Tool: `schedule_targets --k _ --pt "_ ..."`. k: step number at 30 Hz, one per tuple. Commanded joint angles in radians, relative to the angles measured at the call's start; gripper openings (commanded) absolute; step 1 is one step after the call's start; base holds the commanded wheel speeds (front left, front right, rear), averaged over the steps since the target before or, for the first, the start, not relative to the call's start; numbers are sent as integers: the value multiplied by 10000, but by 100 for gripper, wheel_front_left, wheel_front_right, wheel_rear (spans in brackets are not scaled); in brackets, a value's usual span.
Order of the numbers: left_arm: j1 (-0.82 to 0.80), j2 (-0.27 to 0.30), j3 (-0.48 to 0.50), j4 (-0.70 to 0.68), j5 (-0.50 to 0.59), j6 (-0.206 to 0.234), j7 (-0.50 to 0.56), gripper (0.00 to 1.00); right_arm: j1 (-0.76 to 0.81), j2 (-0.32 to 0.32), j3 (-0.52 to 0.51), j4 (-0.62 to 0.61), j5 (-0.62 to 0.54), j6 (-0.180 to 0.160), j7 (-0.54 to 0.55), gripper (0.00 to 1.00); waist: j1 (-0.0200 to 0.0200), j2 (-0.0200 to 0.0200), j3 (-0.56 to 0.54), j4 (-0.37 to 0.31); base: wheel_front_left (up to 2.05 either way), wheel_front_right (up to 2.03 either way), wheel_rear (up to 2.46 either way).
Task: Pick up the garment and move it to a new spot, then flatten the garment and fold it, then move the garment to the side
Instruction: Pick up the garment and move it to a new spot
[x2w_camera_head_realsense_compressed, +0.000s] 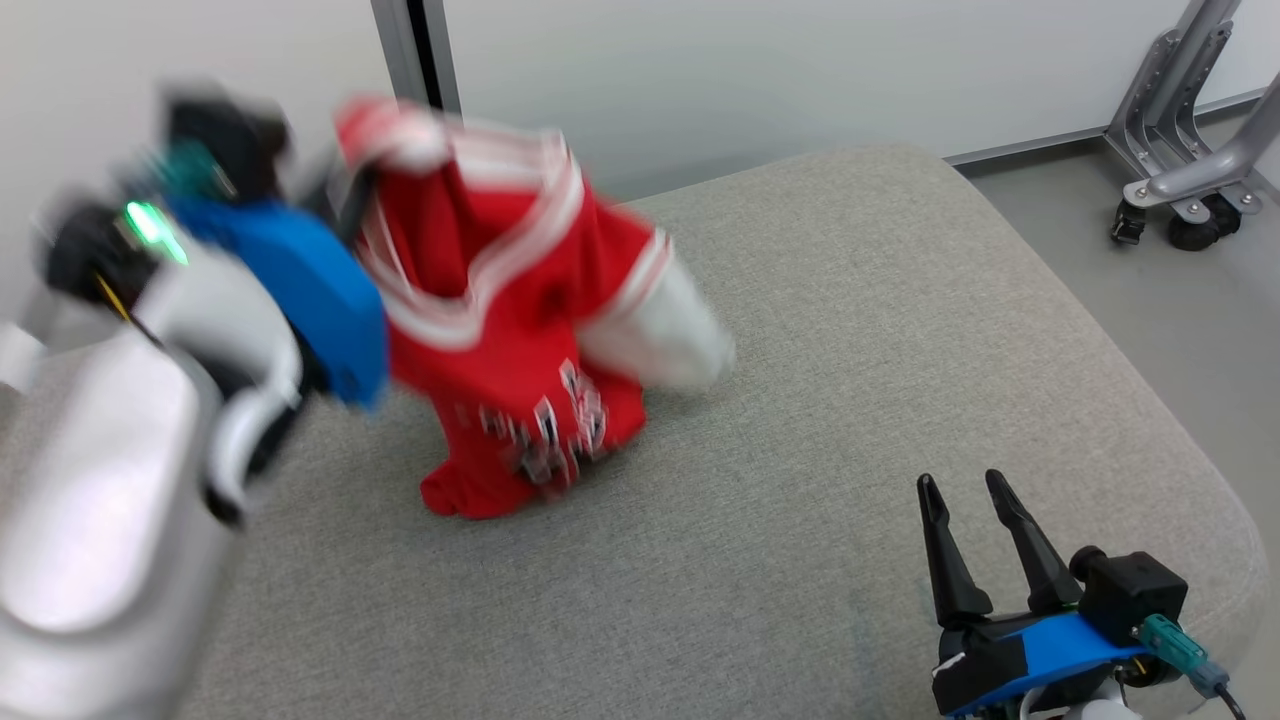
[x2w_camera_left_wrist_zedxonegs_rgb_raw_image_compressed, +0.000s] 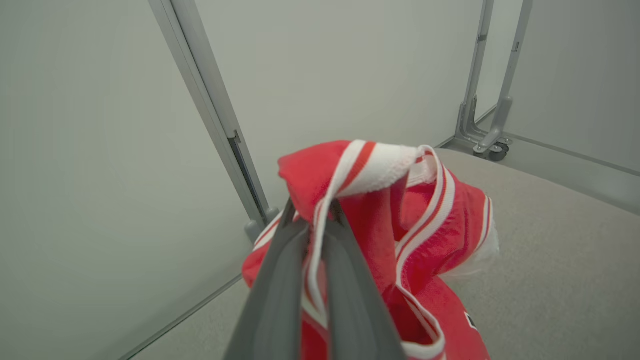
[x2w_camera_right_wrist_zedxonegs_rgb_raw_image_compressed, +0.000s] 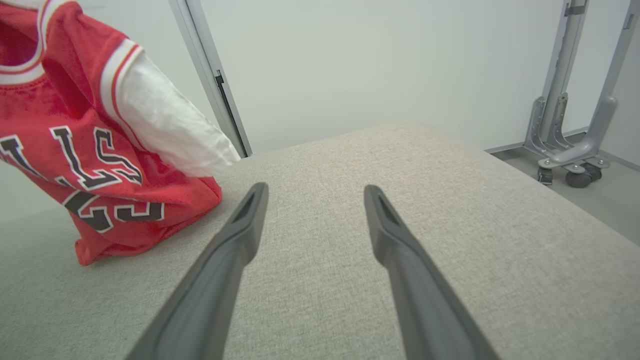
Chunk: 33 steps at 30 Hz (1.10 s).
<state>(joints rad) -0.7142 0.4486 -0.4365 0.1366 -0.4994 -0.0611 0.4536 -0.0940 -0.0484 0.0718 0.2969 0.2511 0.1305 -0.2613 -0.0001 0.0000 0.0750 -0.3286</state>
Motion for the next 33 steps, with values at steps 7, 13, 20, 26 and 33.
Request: schedule_targets --k 7,13,20,26,33 --pt "2450 -1049 -892 2035 70 443 -1154 48 14 -36 -31 -91 -24 4 -47 100 1 0 130 333 0 0 0" --pt "3153 -1994 -972 3242 -77 687 -2703 100 31 -41 -55 -141 -66 4 -46 100 1 0 178 794 0 0 0" --pt "3536 -2279 -607 3173 -358 696 -4117 100 107 -43 -176 -116 -95 4 -47 100 1 0 44 1433 0 0 0" --pt "4361 -1987 16 2126 -553 962 -5485 100 242 -43 -398 -188 -245 4 17 100 1 0 -176 2041 0 0 0" --pt "5506 -1645 754 1117 -717 1470 -6611 100 380 -40 -860 -321 -470 4 168 100 1 0 -477 2707 0 0 0"
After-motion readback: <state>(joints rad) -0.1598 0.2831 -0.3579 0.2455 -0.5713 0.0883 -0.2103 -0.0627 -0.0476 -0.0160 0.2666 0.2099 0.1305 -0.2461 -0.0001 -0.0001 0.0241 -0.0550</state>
